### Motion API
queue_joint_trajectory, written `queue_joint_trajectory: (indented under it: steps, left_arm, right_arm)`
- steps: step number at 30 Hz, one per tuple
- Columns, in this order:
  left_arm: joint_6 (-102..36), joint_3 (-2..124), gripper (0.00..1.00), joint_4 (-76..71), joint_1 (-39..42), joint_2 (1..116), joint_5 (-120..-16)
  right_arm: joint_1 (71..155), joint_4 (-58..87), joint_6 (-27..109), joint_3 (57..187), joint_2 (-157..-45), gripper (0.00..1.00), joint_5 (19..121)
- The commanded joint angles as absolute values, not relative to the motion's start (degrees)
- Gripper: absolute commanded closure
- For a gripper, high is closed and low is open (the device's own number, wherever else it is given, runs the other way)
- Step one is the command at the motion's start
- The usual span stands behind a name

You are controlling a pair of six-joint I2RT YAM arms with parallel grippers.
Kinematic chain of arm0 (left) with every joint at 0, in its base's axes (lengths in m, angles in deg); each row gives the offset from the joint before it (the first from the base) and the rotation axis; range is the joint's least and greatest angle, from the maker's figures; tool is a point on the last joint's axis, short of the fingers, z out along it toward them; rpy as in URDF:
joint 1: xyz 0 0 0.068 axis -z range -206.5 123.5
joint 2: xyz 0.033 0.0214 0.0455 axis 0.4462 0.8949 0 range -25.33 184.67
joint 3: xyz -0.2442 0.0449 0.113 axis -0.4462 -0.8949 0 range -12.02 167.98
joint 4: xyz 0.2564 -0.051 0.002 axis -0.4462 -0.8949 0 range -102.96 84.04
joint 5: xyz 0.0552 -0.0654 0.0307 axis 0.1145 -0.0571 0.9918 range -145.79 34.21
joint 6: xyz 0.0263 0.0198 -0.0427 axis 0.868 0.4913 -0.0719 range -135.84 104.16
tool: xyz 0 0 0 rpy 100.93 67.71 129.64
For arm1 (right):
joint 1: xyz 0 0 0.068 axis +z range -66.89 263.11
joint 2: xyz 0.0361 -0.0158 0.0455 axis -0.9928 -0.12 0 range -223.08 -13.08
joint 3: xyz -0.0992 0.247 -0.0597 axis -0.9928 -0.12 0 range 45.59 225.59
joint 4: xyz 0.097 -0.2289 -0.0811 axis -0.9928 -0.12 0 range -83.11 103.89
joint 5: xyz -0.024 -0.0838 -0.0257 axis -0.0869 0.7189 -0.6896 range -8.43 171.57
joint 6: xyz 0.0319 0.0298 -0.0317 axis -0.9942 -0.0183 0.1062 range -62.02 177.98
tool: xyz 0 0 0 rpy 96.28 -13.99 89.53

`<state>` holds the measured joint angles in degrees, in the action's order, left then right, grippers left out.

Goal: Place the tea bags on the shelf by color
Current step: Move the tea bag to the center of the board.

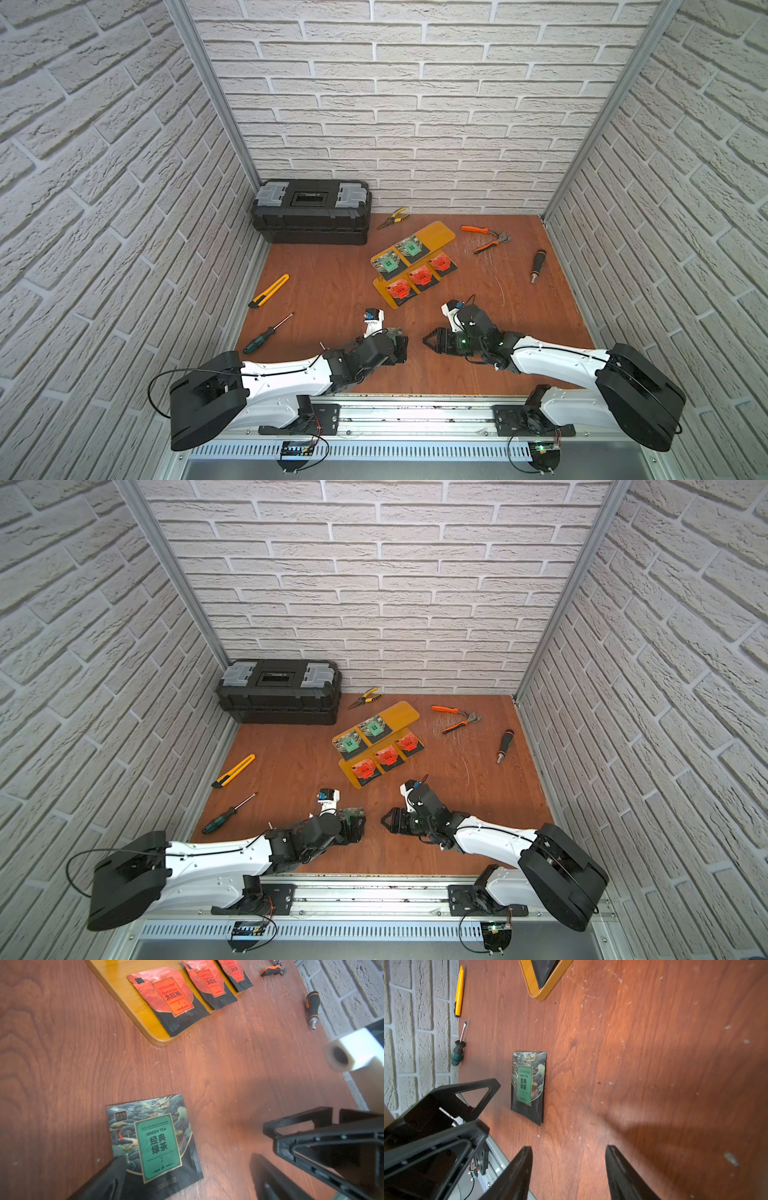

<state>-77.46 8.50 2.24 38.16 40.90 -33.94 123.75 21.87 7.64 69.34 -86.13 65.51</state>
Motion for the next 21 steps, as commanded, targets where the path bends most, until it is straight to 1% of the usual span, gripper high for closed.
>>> queue_joint_trajectory:
  steps: [1, 20, 21]
  left_arm:
    - [-77.95, 8.03, 0.02, 0.3, 38.46, 40.23, -32.41]
    - [-78.77, 6.88, 0.02, 1.13, 38.98, 43.14, -34.44]
    - [-78.83, 6.99, 0.02, 1.28, 38.98, 43.39, -35.95]
  right_arm:
    - [124.78, 24.3, 8.17, 69.11, -85.14, 0.4, 64.91]
    - [125.47, 23.92, 7.8, 69.24, -85.75, 0.41, 65.75]
    - [125.45, 23.84, 7.8, 69.23, -85.7, 0.41, 65.82]
